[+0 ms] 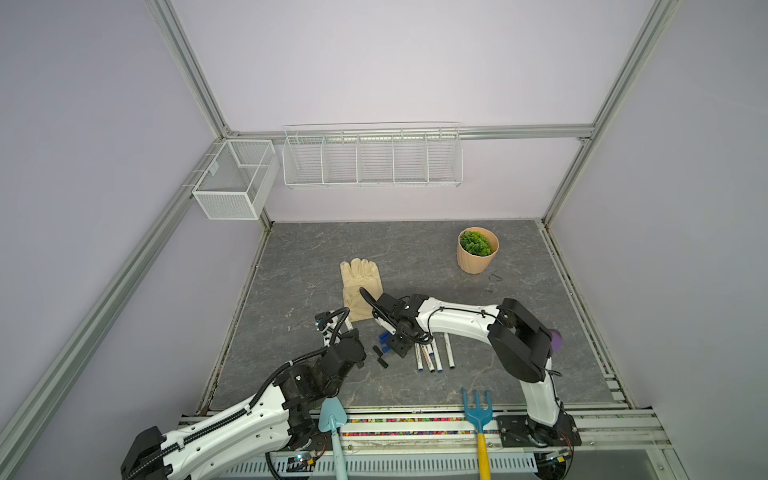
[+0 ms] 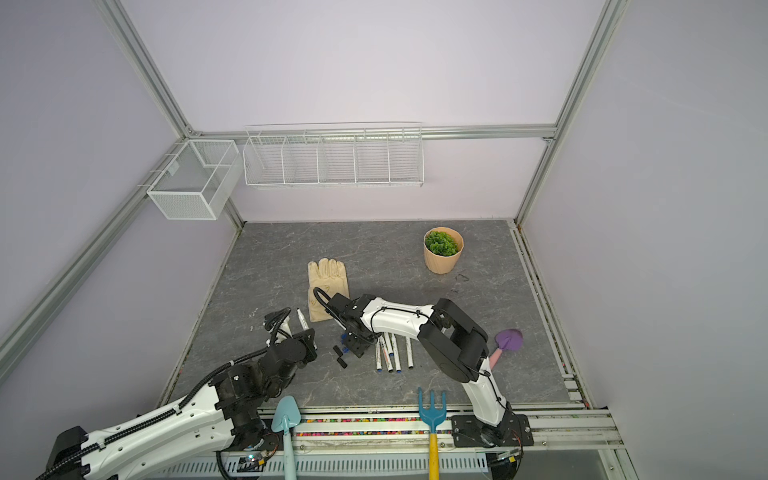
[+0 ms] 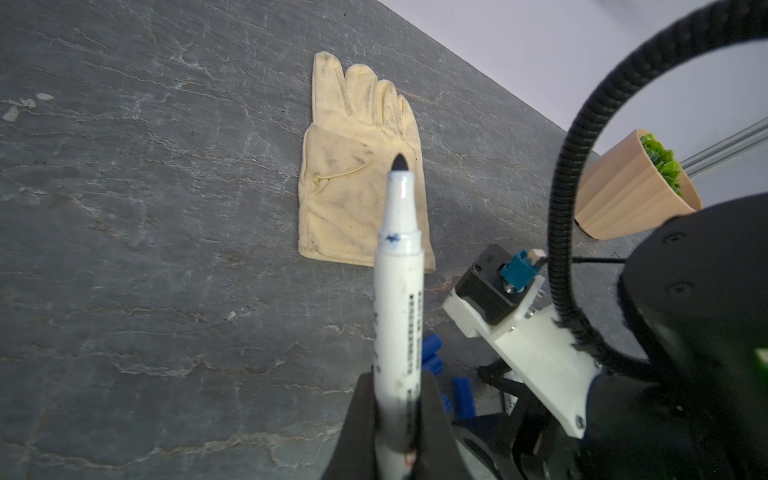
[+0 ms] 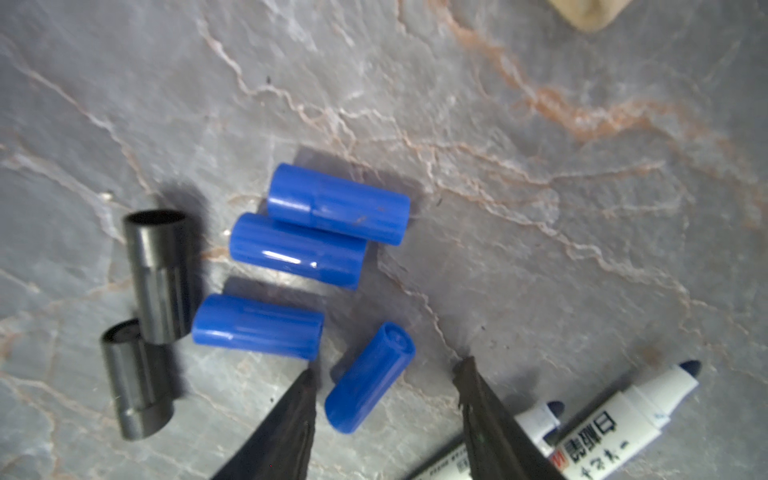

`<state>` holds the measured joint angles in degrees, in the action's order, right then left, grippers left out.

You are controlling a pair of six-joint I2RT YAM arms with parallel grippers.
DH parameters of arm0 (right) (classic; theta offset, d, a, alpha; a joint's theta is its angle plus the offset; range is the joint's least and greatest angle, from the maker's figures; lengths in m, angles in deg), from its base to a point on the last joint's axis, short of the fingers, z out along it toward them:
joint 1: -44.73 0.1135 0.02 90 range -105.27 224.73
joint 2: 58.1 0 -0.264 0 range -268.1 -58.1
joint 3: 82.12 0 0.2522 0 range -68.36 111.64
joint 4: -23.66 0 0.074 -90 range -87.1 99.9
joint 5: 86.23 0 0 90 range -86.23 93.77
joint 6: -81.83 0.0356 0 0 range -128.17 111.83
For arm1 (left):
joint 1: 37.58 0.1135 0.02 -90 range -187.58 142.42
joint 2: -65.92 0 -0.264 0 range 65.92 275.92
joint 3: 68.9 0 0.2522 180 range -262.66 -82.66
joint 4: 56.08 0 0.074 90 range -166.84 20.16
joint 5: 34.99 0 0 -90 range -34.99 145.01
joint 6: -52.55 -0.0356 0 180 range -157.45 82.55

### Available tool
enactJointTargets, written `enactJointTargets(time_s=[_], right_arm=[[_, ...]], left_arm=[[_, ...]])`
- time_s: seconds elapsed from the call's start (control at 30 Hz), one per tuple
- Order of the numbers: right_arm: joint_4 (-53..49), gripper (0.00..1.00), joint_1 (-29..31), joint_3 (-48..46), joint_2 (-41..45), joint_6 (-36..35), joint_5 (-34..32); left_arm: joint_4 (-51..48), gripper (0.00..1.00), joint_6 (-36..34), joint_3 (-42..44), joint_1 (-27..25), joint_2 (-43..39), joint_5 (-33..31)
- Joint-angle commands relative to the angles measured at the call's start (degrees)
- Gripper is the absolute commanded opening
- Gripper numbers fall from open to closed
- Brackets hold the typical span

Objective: Insert the pens into the pen caps
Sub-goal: 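Move the right gripper over the blue caps and lower onto one, then grasp a blue cap with the right gripper and lift it toward the marker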

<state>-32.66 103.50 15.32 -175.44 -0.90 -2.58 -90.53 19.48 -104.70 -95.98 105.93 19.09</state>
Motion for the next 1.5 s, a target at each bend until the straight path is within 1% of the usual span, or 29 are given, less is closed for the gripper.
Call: enactJointTargets(time_s=[0.0,0.2,0.4,0.7,0.8,0.9,1.03,1.13,1.27,1.37,1.47], right_arm=[[-0.58,0.55,0.43,0.77,1.34,-0.59,0.81],[-0.98,0.51,0.46,2.03,-0.38,-0.85,1.41],[-2.16,0.42,0.48,3.93,-2.17,-0.91,1.00],[-3.73,0.37,0.41,4.22,-4.20,0.24,-0.67],[-3.62,0.34,0.47,4.63,-4.90,0.41,-1.12],[-3.57,0.30,0.35,5.72,-6.00,0.43,-1.20],[-3.06,0.20,-0.55,6.67,-6.04,0.96,0.21],[-0.18,0.15,-2.19,4.48,-1.50,1.51,2.04],[6.10,0.12,-5.91,-1.42,10.49,2.39,6.82],[12.17,0.10,-10.77,-7.65,21.00,5.71,13.63],[19.64,0.09,-15.03,-14.76,30.74,9.84,20.39]], left_arm=[[0.34,0.00,0.22,0.87,0.29,-0.46,-0.14],[0.28,0.00,-0.07,0.86,0.28,-0.53,-0.18],[0.27,0.00,-0.53,0.85,0.29,-0.57,-0.17],[0.19,0.00,-0.83,0.86,0.27,-1.33,-0.20],[0.11,0.00,-1.14,0.86,0.30,-1.51,-0.09],[0.20,0.00,-1.82,0.78,0.30,-1.59,0.46],[1.02,0.00,-3.72,0.91,0.29,-2.12,2.06],[3.58,0.00,-6.49,1.58,0.27,-2.96,4.94],[9.08,0.00,-10.73,2.51,0.30,-2.84,11.01],[14.46,0.00,-14.63,2.45,0.21,-1.08,17.19],[19.18,0.00,-17.92,1.43,-0.35,1.33,22.02]])
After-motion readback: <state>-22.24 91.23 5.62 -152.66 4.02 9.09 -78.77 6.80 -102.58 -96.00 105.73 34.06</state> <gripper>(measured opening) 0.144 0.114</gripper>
